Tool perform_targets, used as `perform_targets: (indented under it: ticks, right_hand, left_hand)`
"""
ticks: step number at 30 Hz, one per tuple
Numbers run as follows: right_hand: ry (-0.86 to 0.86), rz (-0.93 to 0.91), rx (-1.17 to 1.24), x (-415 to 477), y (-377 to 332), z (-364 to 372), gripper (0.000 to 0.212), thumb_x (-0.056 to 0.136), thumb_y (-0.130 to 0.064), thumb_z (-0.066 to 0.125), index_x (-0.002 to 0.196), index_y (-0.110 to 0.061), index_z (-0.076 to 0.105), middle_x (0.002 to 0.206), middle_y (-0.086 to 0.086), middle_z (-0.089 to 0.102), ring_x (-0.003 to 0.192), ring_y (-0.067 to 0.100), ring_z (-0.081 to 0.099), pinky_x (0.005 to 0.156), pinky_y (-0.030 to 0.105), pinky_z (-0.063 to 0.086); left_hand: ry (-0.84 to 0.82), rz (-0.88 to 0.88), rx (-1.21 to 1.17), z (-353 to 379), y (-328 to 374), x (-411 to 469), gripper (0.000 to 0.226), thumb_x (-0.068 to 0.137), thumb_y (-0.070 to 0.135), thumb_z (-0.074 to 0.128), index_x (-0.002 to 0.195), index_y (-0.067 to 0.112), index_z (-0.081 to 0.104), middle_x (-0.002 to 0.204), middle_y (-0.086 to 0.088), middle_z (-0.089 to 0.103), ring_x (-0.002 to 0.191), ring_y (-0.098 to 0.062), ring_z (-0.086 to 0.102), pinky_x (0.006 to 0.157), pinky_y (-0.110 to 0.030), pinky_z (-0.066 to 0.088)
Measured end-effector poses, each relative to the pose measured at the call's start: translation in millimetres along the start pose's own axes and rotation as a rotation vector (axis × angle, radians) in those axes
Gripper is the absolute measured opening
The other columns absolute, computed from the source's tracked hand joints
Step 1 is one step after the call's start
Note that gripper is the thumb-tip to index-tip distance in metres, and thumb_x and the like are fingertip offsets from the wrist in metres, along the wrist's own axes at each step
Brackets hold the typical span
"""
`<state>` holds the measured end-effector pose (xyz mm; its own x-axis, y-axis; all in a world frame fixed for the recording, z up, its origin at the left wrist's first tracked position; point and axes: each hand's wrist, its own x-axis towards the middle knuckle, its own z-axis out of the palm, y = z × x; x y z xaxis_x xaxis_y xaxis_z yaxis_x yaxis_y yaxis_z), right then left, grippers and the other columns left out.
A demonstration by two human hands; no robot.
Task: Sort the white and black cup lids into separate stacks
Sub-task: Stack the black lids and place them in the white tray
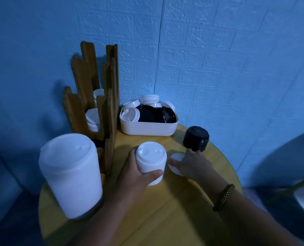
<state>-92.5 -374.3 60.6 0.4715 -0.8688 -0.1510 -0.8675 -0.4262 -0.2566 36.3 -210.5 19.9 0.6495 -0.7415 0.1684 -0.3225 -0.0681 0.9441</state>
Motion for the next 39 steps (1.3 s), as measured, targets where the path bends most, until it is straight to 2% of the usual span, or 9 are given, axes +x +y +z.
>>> perform_targets:
  ticks: [3, 6, 10, 13, 16, 18, 23, 29, 39]
  right_hand:
    - [-0.037, -0.055, -0.104, -3.6, 6.9, -3.6, 0.093, 0.079, -0.087, 0.034, 0.144, -0.02, 0.037, 0.13, 0.017, 0.048, 0.114, 0.035, 0.055, 0.089, 0.044, 0.049]
    - [-0.064, -0.137, -0.075, -10.2, 16.3, -27.3, 0.067, 0.097, -0.059, 0.042, 0.15, -0.021, 0.029, 0.146, 0.017, 0.036, 0.12, 0.036, 0.052, 0.094, 0.044, 0.049]
    - [-0.243, -0.47, -0.138, -20.5, 22.4, -43.9, 0.074, 0.094, -0.018, 0.057, 0.157, -0.035, 0.02, 0.167, -0.005, 0.001, 0.15, 0.025, 0.019, 0.111, 0.039, 0.036]
    - [-0.269, -0.497, -0.152, -18.8, 22.8, -33.1, 0.071, 0.094, -0.03, 0.062, 0.155, -0.035, 0.026, 0.165, -0.006, 0.017, 0.148, 0.018, 0.024, 0.116, 0.036, 0.028]
    - [-0.144, -0.414, -0.148, -19.5, 20.1, -30.6, 0.083, 0.081, -0.057, 0.071, 0.151, -0.034, 0.032, 0.148, -0.001, 0.038, 0.133, 0.021, 0.04, 0.104, 0.038, 0.043]
    - [-0.119, -0.356, -0.168, -20.7, 20.4, -30.6, 0.097, 0.074, -0.068, 0.071, 0.153, -0.035, 0.026, 0.147, 0.0, 0.035, 0.134, 0.024, 0.037, 0.099, 0.039, 0.046]
    - [-0.218, -0.422, -0.113, -17.4, 23.7, -31.6, 0.078, 0.085, -0.048, 0.07, 0.151, -0.033, 0.031, 0.151, -0.001, 0.038, 0.131, 0.021, 0.044, 0.101, 0.036, 0.046]
    - [0.222, -0.537, 0.155, -30.6, -8.2, -70.4, 0.064, 0.083, -0.058, 0.067, 0.139, -0.034, 0.048, 0.127, -0.003, 0.052, 0.111, 0.017, 0.053, 0.091, 0.035, 0.048]
    - [-0.123, -0.754, -0.002, -33.5, -61.1, -59.2, 0.06, 0.086, -0.056, 0.067, 0.141, -0.042, 0.047, 0.137, -0.005, 0.043, 0.124, 0.018, 0.04, 0.104, 0.038, 0.039]
  left_hand:
    - [-0.002, 0.007, 0.022, -2.1, 3.7, -3.3, 0.091, 0.069, 0.04, 0.093, 0.133, 0.054, 0.03, 0.122, 0.037, 0.046, 0.117, -0.004, 0.05, 0.095, -0.032, 0.044]
    - [-0.011, 0.011, 0.024, -3.1, 5.9, -4.9, 0.089, 0.07, 0.039, 0.092, 0.132, 0.052, 0.029, 0.12, 0.038, 0.043, 0.117, -0.006, 0.049, 0.094, -0.031, 0.042]
    - [-0.009, 0.004, 0.019, -3.1, 6.9, -5.8, 0.089, 0.071, 0.039, 0.092, 0.131, 0.053, 0.028, 0.118, 0.037, 0.043, 0.115, -0.005, 0.048, 0.093, -0.032, 0.041]
    - [-0.012, 0.009, 0.012, -3.9, 7.3, -6.8, 0.086, 0.071, 0.04, 0.091, 0.129, 0.054, 0.03, 0.117, 0.039, 0.043, 0.105, 0.005, 0.048, 0.091, -0.03, 0.041]
    - [-0.023, 0.011, 0.007, -4.4, 4.0, -6.8, 0.088, 0.07, 0.043, 0.091, 0.132, 0.056, 0.03, 0.122, 0.037, 0.045, 0.108, 0.005, 0.049, 0.091, -0.031, 0.043]
    - [-0.027, 0.011, 0.004, -3.6, 3.0, -6.1, 0.088, 0.07, 0.043, 0.092, 0.131, 0.056, 0.03, 0.123, 0.035, 0.046, 0.111, 0.005, 0.05, 0.092, -0.031, 0.044]
    - [-0.035, 0.003, -0.006, -2.7, 0.2, -3.7, 0.092, 0.068, 0.044, 0.093, 0.136, 0.054, 0.032, 0.128, 0.028, 0.05, 0.118, -0.005, 0.052, 0.094, -0.033, 0.047]
    - [-0.015, 0.0, 0.011, 0.7, 1.2, -2.1, 0.1, 0.053, 0.064, 0.084, 0.139, 0.047, 0.036, 0.132, 0.024, 0.053, 0.121, -0.006, 0.053, 0.099, -0.04, 0.052]
    - [-0.014, 0.003, 0.087, 2.0, 2.0, -2.4, 0.102, 0.066, 0.053, 0.09, 0.139, 0.056, 0.019, 0.127, 0.029, 0.042, 0.12, -0.002, 0.046, 0.095, -0.03, 0.048]
